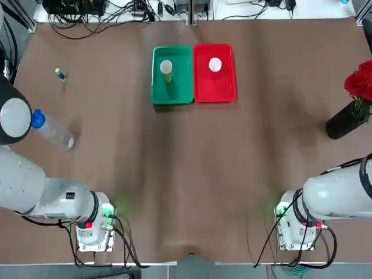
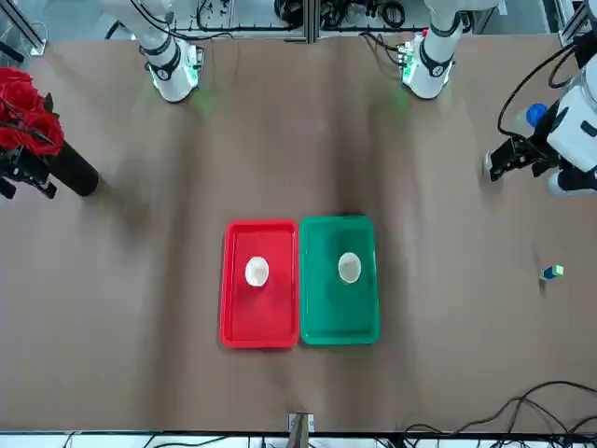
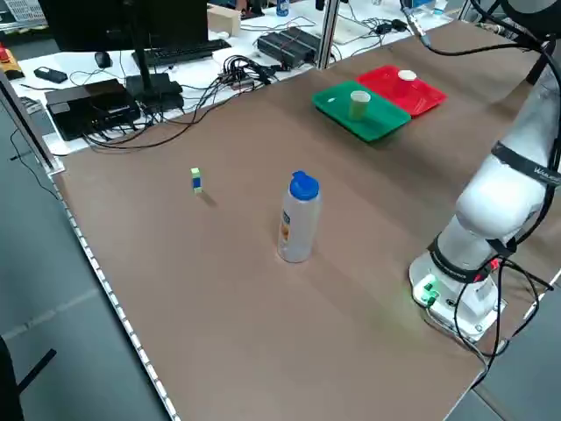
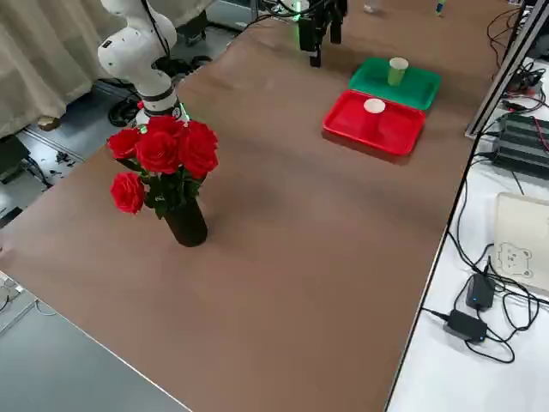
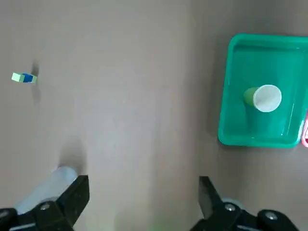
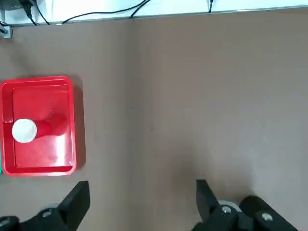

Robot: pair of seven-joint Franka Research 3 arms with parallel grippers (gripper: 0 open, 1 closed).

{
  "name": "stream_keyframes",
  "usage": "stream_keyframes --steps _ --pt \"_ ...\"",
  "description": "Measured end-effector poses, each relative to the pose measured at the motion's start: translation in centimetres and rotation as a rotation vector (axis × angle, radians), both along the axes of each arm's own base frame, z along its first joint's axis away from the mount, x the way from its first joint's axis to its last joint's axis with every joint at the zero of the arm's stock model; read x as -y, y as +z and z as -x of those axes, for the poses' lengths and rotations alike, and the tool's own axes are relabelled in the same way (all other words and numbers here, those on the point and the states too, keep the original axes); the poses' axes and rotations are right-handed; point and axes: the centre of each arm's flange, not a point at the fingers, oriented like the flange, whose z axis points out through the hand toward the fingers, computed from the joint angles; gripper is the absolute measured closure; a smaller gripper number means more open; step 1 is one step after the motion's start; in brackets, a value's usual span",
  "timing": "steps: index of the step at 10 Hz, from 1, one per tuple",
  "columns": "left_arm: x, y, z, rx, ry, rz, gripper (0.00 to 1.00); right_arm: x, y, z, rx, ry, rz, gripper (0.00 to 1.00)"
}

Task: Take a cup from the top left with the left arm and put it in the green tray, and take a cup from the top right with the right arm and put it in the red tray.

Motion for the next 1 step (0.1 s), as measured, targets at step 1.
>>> stream_keyframes --steps 1 --pt "-0.01 0.02 0.00 0.000 0.000 0.000 0.00 0.02 -0.02 0.01 -0.001 0.000 0.000 0.02"
